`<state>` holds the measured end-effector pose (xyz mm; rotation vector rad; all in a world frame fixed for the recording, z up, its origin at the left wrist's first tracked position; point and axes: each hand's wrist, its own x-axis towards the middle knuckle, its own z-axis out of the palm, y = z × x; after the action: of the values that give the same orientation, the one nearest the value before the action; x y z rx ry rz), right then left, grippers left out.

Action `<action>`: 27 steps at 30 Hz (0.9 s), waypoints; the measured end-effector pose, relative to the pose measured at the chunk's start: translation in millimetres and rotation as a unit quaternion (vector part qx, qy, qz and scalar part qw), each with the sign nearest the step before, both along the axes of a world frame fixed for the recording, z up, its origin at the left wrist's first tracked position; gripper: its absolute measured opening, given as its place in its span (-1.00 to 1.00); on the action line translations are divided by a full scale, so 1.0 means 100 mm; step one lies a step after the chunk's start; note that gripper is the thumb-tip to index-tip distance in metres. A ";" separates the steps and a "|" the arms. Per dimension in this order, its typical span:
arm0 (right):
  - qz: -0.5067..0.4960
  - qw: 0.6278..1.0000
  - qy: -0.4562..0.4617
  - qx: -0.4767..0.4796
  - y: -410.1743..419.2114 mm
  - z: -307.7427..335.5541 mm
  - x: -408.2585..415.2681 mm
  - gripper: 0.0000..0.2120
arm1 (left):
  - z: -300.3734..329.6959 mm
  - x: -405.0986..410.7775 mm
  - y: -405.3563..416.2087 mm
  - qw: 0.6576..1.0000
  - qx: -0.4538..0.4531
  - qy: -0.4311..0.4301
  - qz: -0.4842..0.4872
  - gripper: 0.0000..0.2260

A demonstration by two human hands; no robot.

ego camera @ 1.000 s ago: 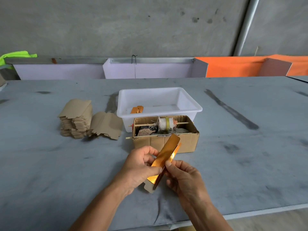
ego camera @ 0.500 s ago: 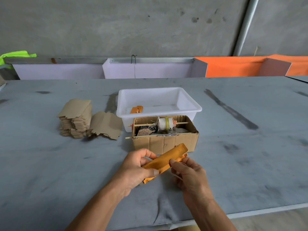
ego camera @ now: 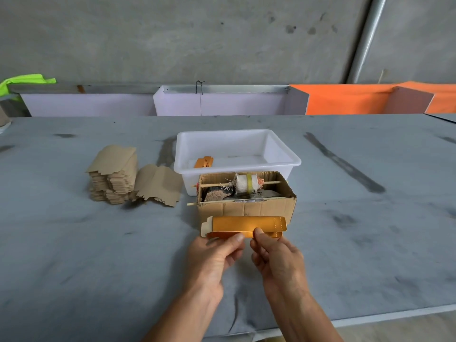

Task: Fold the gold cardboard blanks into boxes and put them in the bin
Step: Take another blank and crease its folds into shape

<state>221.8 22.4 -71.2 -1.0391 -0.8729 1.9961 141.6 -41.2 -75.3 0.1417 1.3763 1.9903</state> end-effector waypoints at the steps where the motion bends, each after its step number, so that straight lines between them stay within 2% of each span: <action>1: 0.002 1.000 -0.003 0.003 -0.01 0.00 -0.01 -0.89 | 0.00 0.00 0.02 1.000 0.002 -0.010 0.004 -0.89; 5: 0.012 1.000 -0.012 0.008 -0.01 0.03 -0.02 -0.89 | 0.01 -0.05 0.03 0.998 0.035 -0.055 -0.003 -0.92; 10: 0.041 0.999 -0.012 0.011 0.01 0.04 -0.02 -0.89 | -0.01 -0.14 0.01 0.998 0.052 -0.034 -0.006 -0.98; 13: -0.004 0.989 -0.097 0.115 0.08 0.03 0.00 -0.95 | -0.05 -0.20 0.02 0.999 0.047 -0.007 0.005 -0.96; 15: -0.079 0.950 -0.182 0.242 0.18 0.08 0.04 -0.86 | -0.08 -0.23 0.03 0.999 0.040 0.009 0.011 -0.96; 16: -0.098 0.922 -0.212 0.309 0.23 0.15 0.05 -0.88 | -0.10 -0.24 0.03 0.999 0.037 0.016 0.011 -0.96; 19: -0.061 0.839 -0.284 0.459 0.44 0.38 0.00 -0.93 | -0.15 -0.25 0.03 0.999 0.026 0.032 0.013 -0.92; 24: 0.071 0.698 -0.437 0.563 0.86 0.54 -0.29 -0.79 | -0.20 -0.27 0.02 0.999 0.017 0.041 0.017 -0.82; 27: 0.138 0.644 -0.496 0.566 1.01 0.54 -0.42 -0.69 | -0.21 -0.25 0.02 0.998 0.012 0.063 0.010 -0.88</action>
<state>179.4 123.7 -17.0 -1.1129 -2.5039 0.4391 116.1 -39.6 -96.1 0.2704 1.4378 2.0452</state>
